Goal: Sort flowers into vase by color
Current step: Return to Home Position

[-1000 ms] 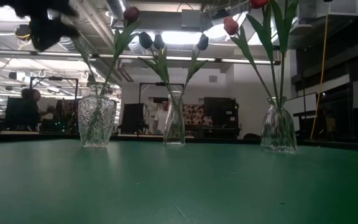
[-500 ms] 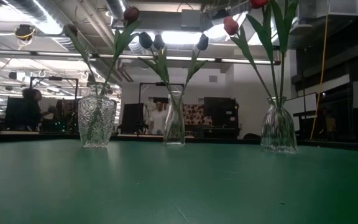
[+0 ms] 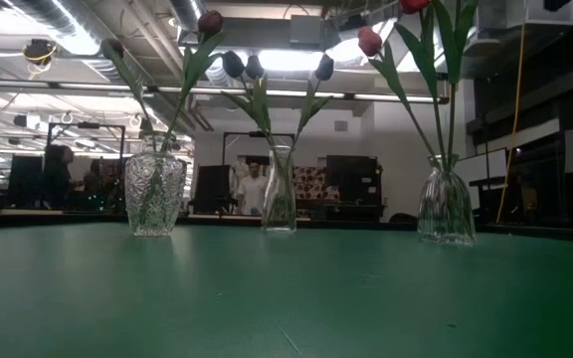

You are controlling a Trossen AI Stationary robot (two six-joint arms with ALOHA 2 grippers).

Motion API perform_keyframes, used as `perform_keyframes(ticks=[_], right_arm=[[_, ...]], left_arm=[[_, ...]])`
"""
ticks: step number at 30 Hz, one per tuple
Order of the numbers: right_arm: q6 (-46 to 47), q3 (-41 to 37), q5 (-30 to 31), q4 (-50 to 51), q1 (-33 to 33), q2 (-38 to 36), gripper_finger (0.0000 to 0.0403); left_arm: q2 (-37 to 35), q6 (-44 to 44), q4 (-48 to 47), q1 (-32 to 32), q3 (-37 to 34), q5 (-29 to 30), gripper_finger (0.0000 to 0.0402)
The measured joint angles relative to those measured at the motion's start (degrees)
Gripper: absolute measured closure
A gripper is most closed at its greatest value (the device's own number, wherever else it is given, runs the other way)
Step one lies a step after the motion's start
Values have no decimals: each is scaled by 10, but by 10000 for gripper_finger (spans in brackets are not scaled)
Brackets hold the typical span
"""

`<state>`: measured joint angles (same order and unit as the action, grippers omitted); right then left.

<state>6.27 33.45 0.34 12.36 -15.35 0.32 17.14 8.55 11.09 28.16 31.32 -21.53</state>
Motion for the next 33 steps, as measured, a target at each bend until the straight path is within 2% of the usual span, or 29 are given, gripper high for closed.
perform_keyframes(ticks=[4,8,13,20,25,30,33], right_arm=[[9,-7,-17,-19,0,-1,219],[11,-30,-76,-57,0,0,219],[36,-78,-58,-59,0,0,219],[39,-161,-74,-166,0,-1,219],[41,-211,-86,-228,0,-1,219],[40,-248,-129,-286,0,-1,219],[44,-273,-134,-309,0,-1,219]], left_arm=[[-7,16,54,4,-46,-19,230],[-17,31,121,16,-110,-50,230],[-43,54,187,32,-185,-20,230],[-74,61,260,45,-270,-16,230],[-76,62,291,47,-310,-14,230],[-75,63,283,47,-309,-21,230],[-75,59,272,47,-309,-36,230]])
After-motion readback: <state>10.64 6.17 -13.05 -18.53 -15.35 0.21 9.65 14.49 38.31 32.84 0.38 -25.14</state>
